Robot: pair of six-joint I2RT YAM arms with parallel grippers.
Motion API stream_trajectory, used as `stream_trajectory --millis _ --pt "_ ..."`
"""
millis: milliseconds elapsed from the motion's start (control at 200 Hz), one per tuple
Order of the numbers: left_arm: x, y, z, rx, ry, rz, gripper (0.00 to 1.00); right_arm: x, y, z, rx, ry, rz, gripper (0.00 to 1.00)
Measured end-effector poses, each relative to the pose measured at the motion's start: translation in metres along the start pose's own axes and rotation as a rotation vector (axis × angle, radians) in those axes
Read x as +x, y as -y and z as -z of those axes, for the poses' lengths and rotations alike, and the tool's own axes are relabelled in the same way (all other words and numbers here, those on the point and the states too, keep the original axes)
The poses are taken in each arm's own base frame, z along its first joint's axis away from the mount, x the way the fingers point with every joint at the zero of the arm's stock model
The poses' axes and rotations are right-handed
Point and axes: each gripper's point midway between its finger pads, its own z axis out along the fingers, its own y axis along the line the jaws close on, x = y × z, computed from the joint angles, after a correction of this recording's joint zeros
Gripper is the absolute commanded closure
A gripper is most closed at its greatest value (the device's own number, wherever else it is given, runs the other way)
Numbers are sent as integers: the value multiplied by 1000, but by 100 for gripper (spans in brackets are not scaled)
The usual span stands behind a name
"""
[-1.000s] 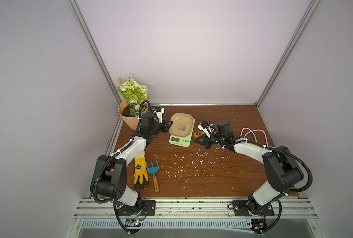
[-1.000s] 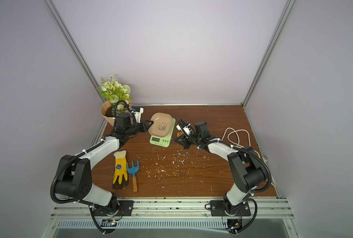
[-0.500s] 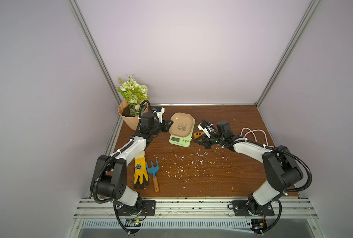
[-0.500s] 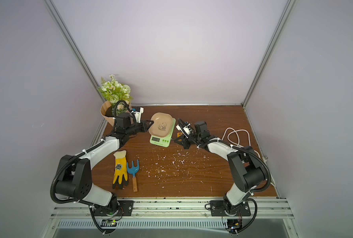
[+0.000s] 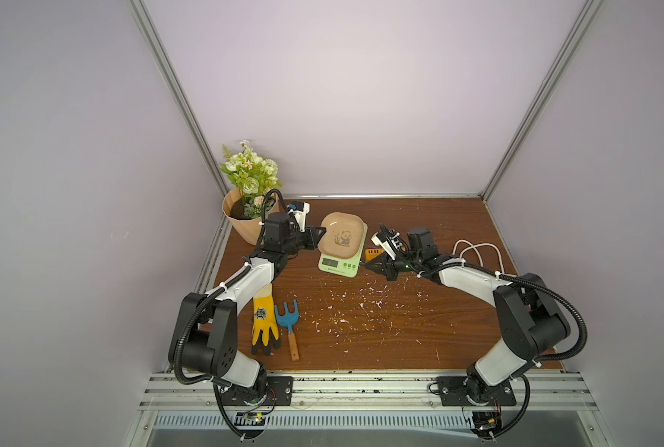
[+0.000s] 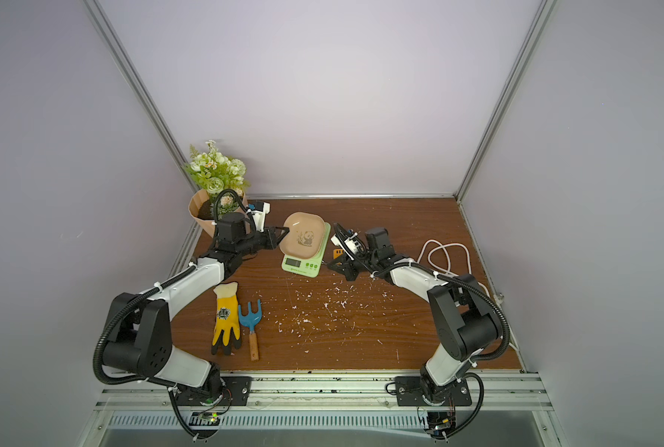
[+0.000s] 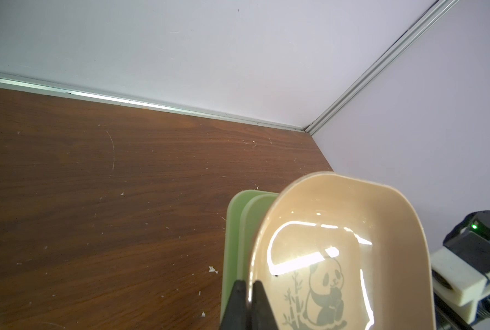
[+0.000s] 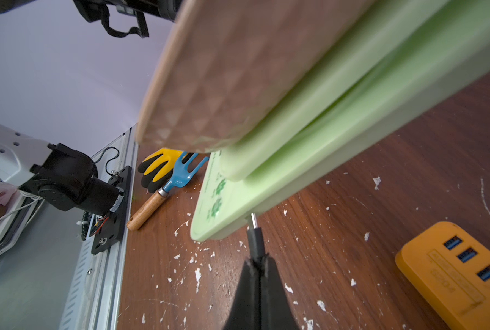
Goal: Charge the electronic scale
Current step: Insert the charging cable into the electronic scale.
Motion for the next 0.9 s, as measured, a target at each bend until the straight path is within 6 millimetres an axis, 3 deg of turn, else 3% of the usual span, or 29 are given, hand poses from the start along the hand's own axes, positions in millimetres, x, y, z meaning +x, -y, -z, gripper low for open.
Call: stream_trajectory --millis 896 --pt "2 3 1 9 8 -38 100 4 -9 -3 -13 -65 -6 100"
